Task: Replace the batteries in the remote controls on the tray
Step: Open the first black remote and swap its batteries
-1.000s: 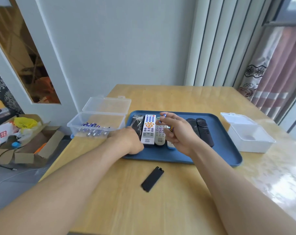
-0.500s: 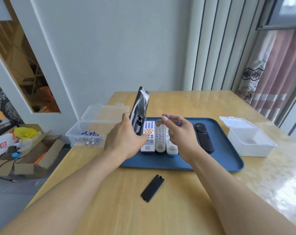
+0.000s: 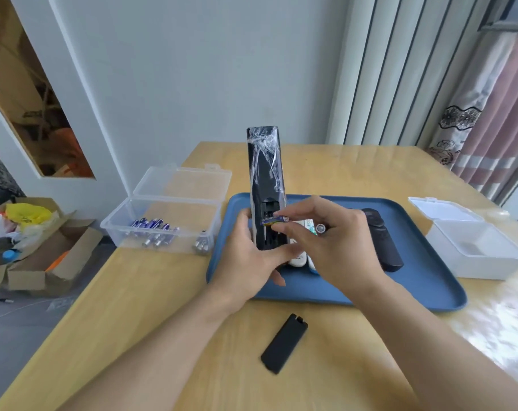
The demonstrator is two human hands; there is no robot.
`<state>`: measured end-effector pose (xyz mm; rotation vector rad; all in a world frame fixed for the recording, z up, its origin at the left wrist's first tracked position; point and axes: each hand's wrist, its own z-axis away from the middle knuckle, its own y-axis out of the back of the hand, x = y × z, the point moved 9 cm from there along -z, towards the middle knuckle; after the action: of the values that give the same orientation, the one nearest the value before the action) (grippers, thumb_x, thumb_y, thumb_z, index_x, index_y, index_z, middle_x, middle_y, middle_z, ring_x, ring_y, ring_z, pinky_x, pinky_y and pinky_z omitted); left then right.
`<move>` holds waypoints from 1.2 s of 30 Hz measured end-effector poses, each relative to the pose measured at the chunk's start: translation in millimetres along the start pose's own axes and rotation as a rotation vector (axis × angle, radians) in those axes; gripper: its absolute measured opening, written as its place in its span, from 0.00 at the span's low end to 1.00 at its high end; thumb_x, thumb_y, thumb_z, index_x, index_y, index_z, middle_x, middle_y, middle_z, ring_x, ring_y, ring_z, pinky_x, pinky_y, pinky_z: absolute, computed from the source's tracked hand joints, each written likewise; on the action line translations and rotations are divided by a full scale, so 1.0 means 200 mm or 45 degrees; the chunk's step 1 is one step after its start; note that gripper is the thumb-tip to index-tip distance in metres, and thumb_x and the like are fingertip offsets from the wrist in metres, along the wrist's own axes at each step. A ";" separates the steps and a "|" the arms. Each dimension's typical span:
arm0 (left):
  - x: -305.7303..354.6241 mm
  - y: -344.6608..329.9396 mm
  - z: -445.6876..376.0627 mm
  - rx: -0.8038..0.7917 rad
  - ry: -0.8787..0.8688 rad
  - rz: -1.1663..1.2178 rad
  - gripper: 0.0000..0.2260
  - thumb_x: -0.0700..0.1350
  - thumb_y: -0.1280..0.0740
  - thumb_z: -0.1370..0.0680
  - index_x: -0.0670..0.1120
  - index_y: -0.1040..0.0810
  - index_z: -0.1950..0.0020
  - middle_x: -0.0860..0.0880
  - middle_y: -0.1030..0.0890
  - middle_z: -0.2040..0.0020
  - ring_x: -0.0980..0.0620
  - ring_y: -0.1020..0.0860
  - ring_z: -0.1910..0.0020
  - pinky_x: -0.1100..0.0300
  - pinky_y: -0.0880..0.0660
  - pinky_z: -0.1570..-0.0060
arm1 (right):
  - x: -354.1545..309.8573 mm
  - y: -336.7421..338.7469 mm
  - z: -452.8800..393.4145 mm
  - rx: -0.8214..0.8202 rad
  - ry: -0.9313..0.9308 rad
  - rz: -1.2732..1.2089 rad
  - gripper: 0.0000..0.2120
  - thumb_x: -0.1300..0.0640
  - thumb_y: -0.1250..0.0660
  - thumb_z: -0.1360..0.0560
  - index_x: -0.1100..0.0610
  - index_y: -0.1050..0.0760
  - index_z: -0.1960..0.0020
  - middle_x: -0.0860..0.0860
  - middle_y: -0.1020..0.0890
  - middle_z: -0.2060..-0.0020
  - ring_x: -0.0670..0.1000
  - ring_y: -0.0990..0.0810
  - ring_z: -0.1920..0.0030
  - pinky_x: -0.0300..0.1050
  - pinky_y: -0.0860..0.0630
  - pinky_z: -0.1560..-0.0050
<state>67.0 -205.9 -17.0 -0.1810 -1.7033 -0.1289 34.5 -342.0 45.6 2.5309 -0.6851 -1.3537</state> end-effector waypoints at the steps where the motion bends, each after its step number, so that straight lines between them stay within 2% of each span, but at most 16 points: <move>1: 0.00 0.01 -0.01 -0.013 0.003 0.026 0.25 0.36 0.22 0.29 0.50 0.28 0.39 0.48 0.17 0.54 0.51 0.17 0.59 0.57 0.23 0.72 | -0.02 0.01 0.01 0.026 0.073 0.069 0.08 0.60 0.23 0.28 0.48 0.16 0.55 0.35 0.15 0.63 0.47 0.23 0.72 0.38 0.28 0.72; 5: 0.01 0.00 -0.02 -0.105 0.004 0.174 0.29 0.29 0.25 0.28 0.51 0.31 0.34 0.45 0.15 0.45 0.46 0.14 0.50 0.52 0.17 0.58 | -0.07 0.00 0.03 0.025 0.260 0.155 0.09 0.65 0.23 0.28 0.52 0.14 0.53 0.36 0.15 0.62 0.35 0.19 0.67 0.30 0.26 0.68; 7: 0.00 -0.02 -0.02 -0.149 0.002 0.216 0.31 0.26 0.27 0.28 0.50 0.31 0.33 0.42 0.16 0.42 0.42 0.15 0.47 0.47 0.17 0.52 | -0.10 -0.01 0.03 0.035 0.324 0.190 0.09 0.66 0.22 0.29 0.55 0.14 0.53 0.33 0.19 0.64 0.30 0.23 0.68 0.22 0.32 0.67; 11: -0.01 -0.04 0.00 -0.225 0.051 0.344 0.25 0.25 0.36 0.25 0.49 0.30 0.35 0.43 0.18 0.48 0.45 0.17 0.52 0.44 0.18 0.53 | -0.15 0.00 0.04 0.097 0.423 0.255 0.06 0.62 0.21 0.29 0.56 0.14 0.53 0.36 0.19 0.66 0.32 0.26 0.70 0.22 0.36 0.66; 13: 0.01 -0.03 0.01 -0.214 0.096 0.422 0.20 0.32 0.40 0.26 0.47 0.29 0.36 0.46 0.18 0.52 0.44 0.17 0.55 0.42 0.18 0.60 | -0.14 0.01 0.03 0.121 0.400 0.252 0.05 0.59 0.21 0.29 0.56 0.14 0.54 0.37 0.18 0.65 0.36 0.25 0.71 0.25 0.34 0.66; 15: 0.02 -0.01 0.01 -0.175 0.111 0.444 0.18 0.40 0.40 0.23 0.44 0.30 0.33 0.47 0.17 0.49 0.43 0.16 0.53 0.39 0.18 0.61 | -0.15 0.01 0.03 0.124 0.408 0.269 0.05 0.59 0.20 0.30 0.56 0.14 0.55 0.31 0.23 0.66 0.38 0.27 0.72 0.25 0.36 0.67; 16: 0.02 0.00 0.00 -0.143 0.111 0.436 0.17 0.45 0.42 0.19 0.43 0.30 0.31 0.47 0.17 0.46 0.42 0.16 0.50 0.35 0.18 0.57 | -0.17 0.00 0.04 0.112 0.437 0.277 0.06 0.59 0.20 0.31 0.57 0.14 0.55 0.30 0.24 0.66 0.37 0.27 0.72 0.24 0.36 0.67; 18: -0.01 0.03 -0.02 -0.077 0.124 0.396 0.23 0.58 0.45 0.16 0.45 0.29 0.27 0.47 0.19 0.34 0.41 0.20 0.36 0.29 0.26 0.39 | -0.18 -0.03 0.05 0.058 0.491 0.261 0.06 0.61 0.20 0.31 0.57 0.14 0.55 0.36 0.18 0.63 0.37 0.21 0.67 0.26 0.28 0.65; 19: -0.01 0.04 -0.03 -0.048 0.118 0.384 0.30 0.66 0.43 0.19 0.48 0.29 0.25 0.47 0.23 0.28 0.43 0.26 0.29 0.31 0.33 0.30 | -0.18 -0.04 0.06 0.034 0.521 0.258 0.05 0.60 0.20 0.30 0.57 0.14 0.55 0.41 0.15 0.60 0.39 0.16 0.63 0.34 0.22 0.63; 21: -0.04 0.06 -0.05 -0.010 0.117 0.392 0.42 0.77 0.37 0.29 0.53 0.32 0.22 0.47 0.31 0.22 0.47 0.35 0.22 0.38 0.42 0.23 | -0.18 -0.06 0.06 0.008 0.565 0.273 0.04 0.59 0.22 0.29 0.57 0.13 0.54 0.46 0.12 0.55 0.46 0.13 0.54 0.47 0.16 0.57; 23: -0.06 0.06 -0.06 -0.015 0.091 0.412 0.40 0.77 0.38 0.29 0.57 0.32 0.22 0.47 0.32 0.22 0.47 0.35 0.22 0.41 0.42 0.22 | -0.17 -0.08 0.06 -0.033 0.592 0.271 0.05 0.59 0.23 0.28 0.57 0.13 0.52 0.48 0.13 0.52 0.45 0.14 0.50 0.49 0.16 0.49; 26: -0.05 0.05 -0.06 -0.018 0.118 0.518 0.30 0.71 0.42 0.22 0.59 0.31 0.24 0.48 0.27 0.25 0.47 0.28 0.26 0.43 0.35 0.25 | -0.16 -0.12 0.06 -0.121 0.625 0.303 0.06 0.59 0.25 0.26 0.56 0.13 0.50 0.47 0.13 0.51 0.42 0.15 0.48 0.43 0.19 0.43; 29: -0.06 0.03 -0.07 -0.039 0.131 0.601 0.23 0.63 0.50 0.16 0.57 0.25 0.28 0.47 0.18 0.36 0.48 0.19 0.40 0.49 0.22 0.38 | -0.12 -0.14 0.05 -0.185 0.550 0.340 0.06 0.59 0.26 0.27 0.53 0.13 0.50 0.46 0.13 0.50 0.40 0.16 0.47 0.40 0.20 0.42; 31: -0.06 0.02 -0.07 -0.062 0.112 0.614 0.23 0.61 0.52 0.15 0.56 0.25 0.28 0.45 0.17 0.40 0.47 0.18 0.43 0.52 0.20 0.43 | -0.09 -0.13 0.04 -0.200 0.443 0.297 0.07 0.61 0.24 0.27 0.52 0.13 0.51 0.45 0.13 0.50 0.41 0.16 0.45 0.42 0.20 0.42; 34: -0.04 0.01 -0.07 -0.117 0.065 0.577 0.23 0.60 0.52 0.14 0.56 0.29 0.25 0.42 0.21 0.33 0.45 0.20 0.38 0.51 0.22 0.42 | -0.06 -0.13 0.03 -0.145 0.240 0.143 0.05 0.57 0.20 0.31 0.50 0.13 0.56 0.40 0.14 0.56 0.44 0.16 0.56 0.50 0.20 0.52; 36: -0.02 0.01 -0.07 -0.132 0.020 0.562 0.22 0.60 0.51 0.14 0.57 0.34 0.22 0.44 0.24 0.29 0.46 0.22 0.39 0.49 0.24 0.40 | -0.03 -0.12 0.02 -0.082 0.098 0.066 0.06 0.53 0.18 0.35 0.48 0.14 0.61 0.41 0.21 0.64 0.47 0.21 0.63 0.55 0.21 0.53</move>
<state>81.4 -207.1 -18.3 -0.6250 -1.6031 0.1103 35.3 -316.9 39.2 2.4828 -0.6759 -1.2345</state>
